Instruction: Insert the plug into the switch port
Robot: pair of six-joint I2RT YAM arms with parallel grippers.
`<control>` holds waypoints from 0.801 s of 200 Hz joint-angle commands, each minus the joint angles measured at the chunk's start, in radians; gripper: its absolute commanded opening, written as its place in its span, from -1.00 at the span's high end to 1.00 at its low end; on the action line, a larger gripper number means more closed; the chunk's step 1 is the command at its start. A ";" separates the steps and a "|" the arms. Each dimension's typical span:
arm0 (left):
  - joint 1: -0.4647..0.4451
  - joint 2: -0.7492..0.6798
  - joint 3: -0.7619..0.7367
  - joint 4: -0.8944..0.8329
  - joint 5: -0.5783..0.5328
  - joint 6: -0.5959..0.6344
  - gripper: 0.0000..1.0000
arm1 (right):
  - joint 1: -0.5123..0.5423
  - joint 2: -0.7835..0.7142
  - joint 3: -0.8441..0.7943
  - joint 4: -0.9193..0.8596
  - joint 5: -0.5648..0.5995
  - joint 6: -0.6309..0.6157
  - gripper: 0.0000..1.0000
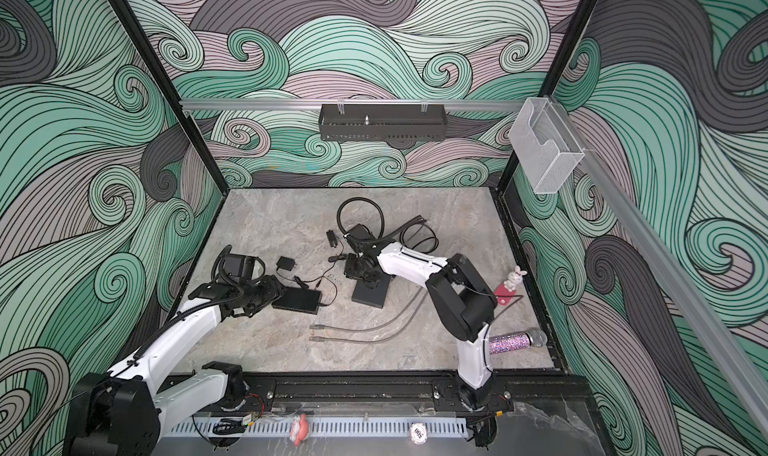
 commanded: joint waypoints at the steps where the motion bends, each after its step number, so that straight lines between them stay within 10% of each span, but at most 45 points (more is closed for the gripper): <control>1: 0.004 0.034 -0.005 0.038 -0.020 0.024 -0.23 | 0.011 -0.058 -0.084 0.178 -0.129 -0.043 0.36; 119: 0.004 0.173 -0.003 0.125 -0.042 0.058 -0.24 | 0.129 0.080 -0.073 0.338 -0.286 0.027 0.41; 160: 0.004 0.177 -0.017 0.149 -0.010 0.062 0.04 | 0.136 0.137 -0.020 0.326 -0.290 0.035 0.43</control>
